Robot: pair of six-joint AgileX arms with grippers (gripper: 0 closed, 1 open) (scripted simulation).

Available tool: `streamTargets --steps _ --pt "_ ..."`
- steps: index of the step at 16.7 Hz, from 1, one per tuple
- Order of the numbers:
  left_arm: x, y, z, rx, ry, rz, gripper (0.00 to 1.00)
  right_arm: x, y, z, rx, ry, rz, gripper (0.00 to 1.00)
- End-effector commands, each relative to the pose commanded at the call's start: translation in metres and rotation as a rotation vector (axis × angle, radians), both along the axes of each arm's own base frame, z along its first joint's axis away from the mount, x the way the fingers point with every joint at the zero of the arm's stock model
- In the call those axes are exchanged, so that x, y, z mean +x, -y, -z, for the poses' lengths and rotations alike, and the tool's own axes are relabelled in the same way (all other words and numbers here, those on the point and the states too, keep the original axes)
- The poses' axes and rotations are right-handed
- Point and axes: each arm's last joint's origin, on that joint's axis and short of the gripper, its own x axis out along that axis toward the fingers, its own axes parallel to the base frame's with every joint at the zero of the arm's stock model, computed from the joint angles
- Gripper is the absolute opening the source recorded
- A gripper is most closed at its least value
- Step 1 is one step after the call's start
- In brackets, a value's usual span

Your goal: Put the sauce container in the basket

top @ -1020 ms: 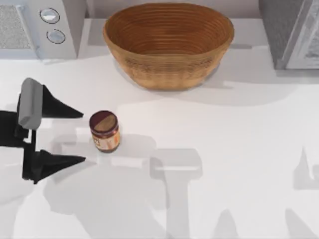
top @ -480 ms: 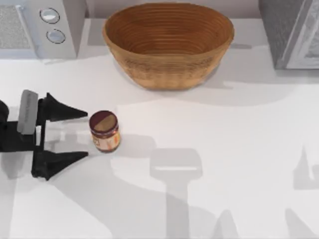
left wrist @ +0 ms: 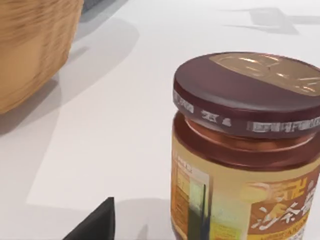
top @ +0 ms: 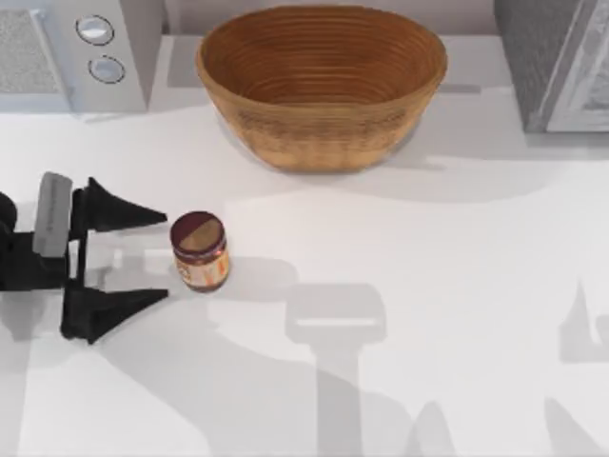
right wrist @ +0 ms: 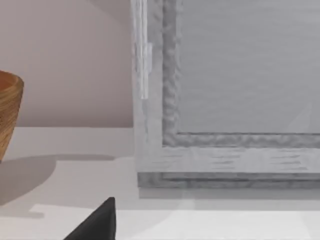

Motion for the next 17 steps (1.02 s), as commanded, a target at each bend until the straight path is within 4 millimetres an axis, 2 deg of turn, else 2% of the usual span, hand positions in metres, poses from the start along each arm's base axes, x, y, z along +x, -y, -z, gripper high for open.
streamTargets --steps 10,17 --pt "0.011 0.015 0.026 -0.004 -0.004 -0.005 1.00 0.000 0.000 0.000 0.000 0.000 0.000 1.00" --pt "0.015 0.039 0.022 -0.002 0.010 -0.004 1.00 0.000 0.000 0.000 0.000 0.000 0.000 1.00"
